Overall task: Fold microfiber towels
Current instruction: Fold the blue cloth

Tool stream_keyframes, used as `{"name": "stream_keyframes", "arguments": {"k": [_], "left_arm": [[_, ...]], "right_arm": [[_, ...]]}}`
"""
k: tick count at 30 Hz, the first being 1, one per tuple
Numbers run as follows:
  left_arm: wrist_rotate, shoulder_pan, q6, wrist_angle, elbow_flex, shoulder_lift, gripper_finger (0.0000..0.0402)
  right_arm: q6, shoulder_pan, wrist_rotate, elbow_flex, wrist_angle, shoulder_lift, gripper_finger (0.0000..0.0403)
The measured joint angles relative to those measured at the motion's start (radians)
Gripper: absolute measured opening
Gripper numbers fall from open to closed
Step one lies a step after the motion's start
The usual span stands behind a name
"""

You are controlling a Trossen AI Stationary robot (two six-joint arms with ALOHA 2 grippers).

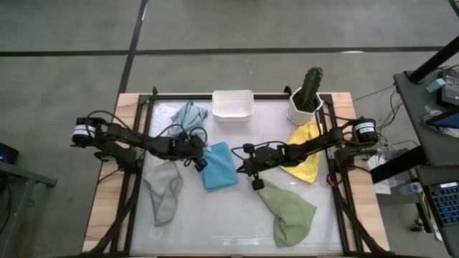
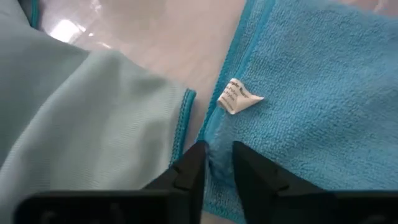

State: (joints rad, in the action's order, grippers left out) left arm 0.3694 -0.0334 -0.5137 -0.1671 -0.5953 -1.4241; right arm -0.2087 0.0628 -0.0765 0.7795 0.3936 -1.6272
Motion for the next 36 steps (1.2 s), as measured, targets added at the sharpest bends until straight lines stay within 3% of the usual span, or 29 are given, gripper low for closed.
{"name": "stream_keyframes", "arguments": {"k": [5, 10, 18, 25, 31, 36], "left_arm": [[-0.034, 0.0, 0.025, -0.002, 0.0, 0.022, 0.013], [-0.108, 0.0, 0.053, -0.002, 0.0, 0.058, 0.0155], [-0.158, 0.057, 0.094, 0.056, -0.003, 0.137, 0.0149], [-0.156, 0.139, 0.205, 0.275, 0.016, 0.143, 0.0133], [-0.151, 0.171, 0.356, 0.362, 0.018, 0.143, 0.0129], [-0.095, 0.171, 0.424, 0.384, 0.019, 0.144, 0.0129]], "right_arm": [[0.027, 0.003, -0.003, 0.0, 0.007, 0.0, 0.0025], [0.062, 0.008, -0.005, 0.0, 0.053, 0.0, 0.0076], [0.096, 0.054, -0.002, 0.0, 0.183, -0.001, 0.017], [0.116, 0.085, 0.001, 0.001, 0.328, -0.001, 0.0195], [0.158, 0.097, 0.004, 0.054, 0.237, -0.001, 0.0195], [0.126, 0.112, 0.054, 0.144, 0.011, -0.001, 0.0196]]}}
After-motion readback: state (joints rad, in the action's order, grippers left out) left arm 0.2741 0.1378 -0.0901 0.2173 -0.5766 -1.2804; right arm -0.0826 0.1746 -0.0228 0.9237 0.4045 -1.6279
